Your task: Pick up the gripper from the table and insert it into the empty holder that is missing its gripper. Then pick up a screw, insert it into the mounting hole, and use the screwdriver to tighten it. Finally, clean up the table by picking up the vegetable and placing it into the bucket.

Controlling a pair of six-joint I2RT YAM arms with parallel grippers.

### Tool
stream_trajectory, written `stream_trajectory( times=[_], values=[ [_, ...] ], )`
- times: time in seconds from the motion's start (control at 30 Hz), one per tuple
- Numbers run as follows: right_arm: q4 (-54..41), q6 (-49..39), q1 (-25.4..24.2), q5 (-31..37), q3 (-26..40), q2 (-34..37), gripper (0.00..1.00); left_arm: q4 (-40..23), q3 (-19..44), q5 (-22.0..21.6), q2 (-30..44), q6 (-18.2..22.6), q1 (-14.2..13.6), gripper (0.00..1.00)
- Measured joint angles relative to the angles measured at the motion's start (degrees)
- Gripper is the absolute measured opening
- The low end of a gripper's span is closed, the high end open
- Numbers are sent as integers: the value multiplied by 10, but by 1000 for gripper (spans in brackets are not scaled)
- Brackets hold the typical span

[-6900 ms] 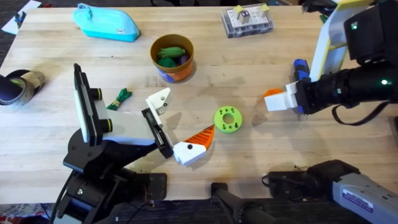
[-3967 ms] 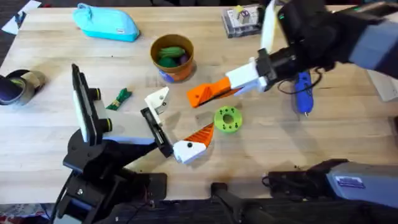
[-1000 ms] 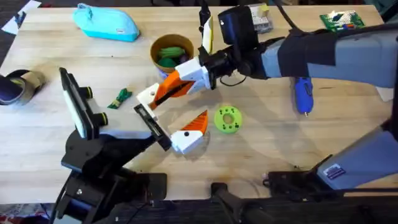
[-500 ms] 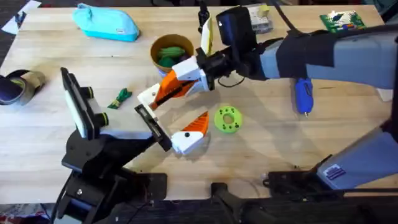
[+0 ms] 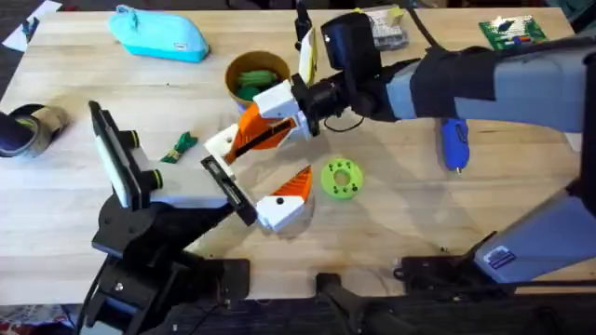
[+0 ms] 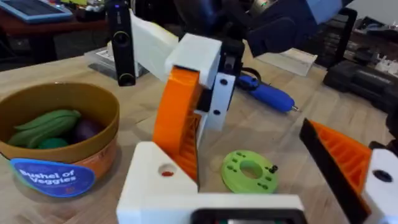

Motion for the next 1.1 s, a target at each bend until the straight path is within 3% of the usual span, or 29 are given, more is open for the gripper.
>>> stream_trajectory(
  times=[0.2,0.37,0.57,0.7,0.77,1.1],
  values=[
    [1,0,-6,0,-1,0,544,0,0,5,0,2,0,995],
    [4,0,-15,4,-1,0,594,-1,0,43,0,2,-10,995],
    [4,1,-43,5,-1,0,727,-1,0,57,0,2,-10,995],
    [4,1,-70,6,-1,0,860,-1,0,61,0,2,-10,995],
    [4,1,-86,6,-1,0,972,-1,0,61,0,2,-10,995],
    [4,0,-170,7,-1,0,996,-1,0,62,0,2,-10,995]
  ],
)
